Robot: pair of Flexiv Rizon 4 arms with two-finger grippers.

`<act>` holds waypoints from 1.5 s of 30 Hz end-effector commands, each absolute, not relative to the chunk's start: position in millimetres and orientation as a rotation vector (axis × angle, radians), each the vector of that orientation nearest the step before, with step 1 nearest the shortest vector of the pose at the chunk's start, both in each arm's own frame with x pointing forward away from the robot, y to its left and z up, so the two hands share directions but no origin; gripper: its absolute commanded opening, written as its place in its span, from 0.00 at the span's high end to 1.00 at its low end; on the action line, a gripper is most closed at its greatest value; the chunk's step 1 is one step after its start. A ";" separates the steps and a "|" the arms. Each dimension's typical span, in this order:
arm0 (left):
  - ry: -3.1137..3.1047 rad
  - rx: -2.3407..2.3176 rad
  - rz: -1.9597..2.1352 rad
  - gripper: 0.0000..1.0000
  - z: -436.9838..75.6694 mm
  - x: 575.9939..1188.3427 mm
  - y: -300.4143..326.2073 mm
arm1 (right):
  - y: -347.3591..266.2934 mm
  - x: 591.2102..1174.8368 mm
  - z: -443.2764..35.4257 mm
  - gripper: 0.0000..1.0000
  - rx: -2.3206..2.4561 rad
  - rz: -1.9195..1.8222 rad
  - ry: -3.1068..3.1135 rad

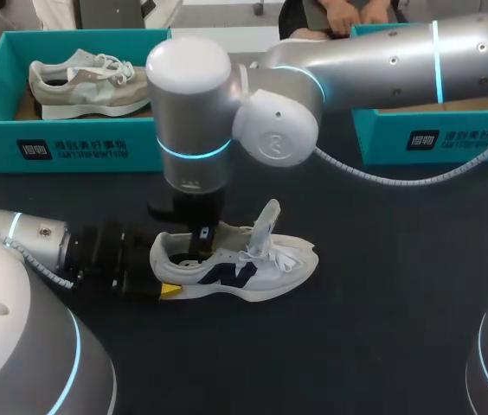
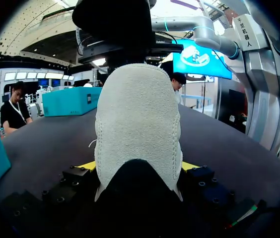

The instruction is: Take the shoe out of the shoebox, open the shoe tongue, remove and reinsert the insole, then place the shoe into the shoebox

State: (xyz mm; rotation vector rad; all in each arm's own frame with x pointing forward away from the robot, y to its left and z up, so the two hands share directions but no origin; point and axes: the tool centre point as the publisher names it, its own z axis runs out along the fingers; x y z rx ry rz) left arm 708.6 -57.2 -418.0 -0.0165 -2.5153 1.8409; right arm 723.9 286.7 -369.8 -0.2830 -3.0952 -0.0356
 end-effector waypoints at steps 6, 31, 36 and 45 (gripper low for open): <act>-2.517 -0.013 1.842 1.00 -419.7 706.8 -57.6 | 284.8 725.1 -382.4 0.80 -0.270 -0.057 -3.092; -2.517 -0.013 1.842 1.00 -419.7 706.8 -57.6 | 290.3 711.4 -426.4 1.00 -0.222 -0.086 -3.057; -2.517 -0.013 1.842 1.00 -419.7 706.8 -57.6 | 282.1 703.8 -417.9 1.00 -0.306 -0.073 -3.072; -2.517 -0.013 1.842 1.00 -419.7 706.8 -57.6 | 262.9 702.9 -377.7 1.00 -0.405 -0.067 -3.109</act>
